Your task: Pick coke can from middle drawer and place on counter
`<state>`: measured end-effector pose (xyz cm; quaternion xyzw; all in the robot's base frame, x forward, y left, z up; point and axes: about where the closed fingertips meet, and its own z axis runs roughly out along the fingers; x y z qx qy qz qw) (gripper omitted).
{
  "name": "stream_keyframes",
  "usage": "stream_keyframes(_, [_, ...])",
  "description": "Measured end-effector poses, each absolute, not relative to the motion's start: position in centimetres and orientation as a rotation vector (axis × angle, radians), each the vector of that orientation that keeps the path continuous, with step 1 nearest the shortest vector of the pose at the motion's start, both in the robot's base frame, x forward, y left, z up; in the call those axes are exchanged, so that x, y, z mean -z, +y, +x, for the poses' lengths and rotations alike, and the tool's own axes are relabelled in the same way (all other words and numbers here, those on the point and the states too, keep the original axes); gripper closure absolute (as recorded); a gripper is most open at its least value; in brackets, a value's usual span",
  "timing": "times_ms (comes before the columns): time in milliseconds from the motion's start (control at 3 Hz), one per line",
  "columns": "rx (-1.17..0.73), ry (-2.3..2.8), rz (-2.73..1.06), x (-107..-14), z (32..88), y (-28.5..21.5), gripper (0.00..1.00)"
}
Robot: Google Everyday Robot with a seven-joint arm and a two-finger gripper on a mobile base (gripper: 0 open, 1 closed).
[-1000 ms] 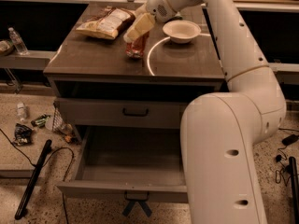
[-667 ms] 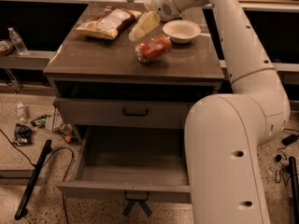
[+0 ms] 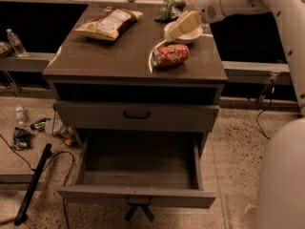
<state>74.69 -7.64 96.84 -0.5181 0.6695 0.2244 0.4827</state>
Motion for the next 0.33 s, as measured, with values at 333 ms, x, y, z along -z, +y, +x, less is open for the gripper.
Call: stream_keyframes(333, [-0.563, 1.655, -1.275, -95.47, 74.70, -7.22, 0.00])
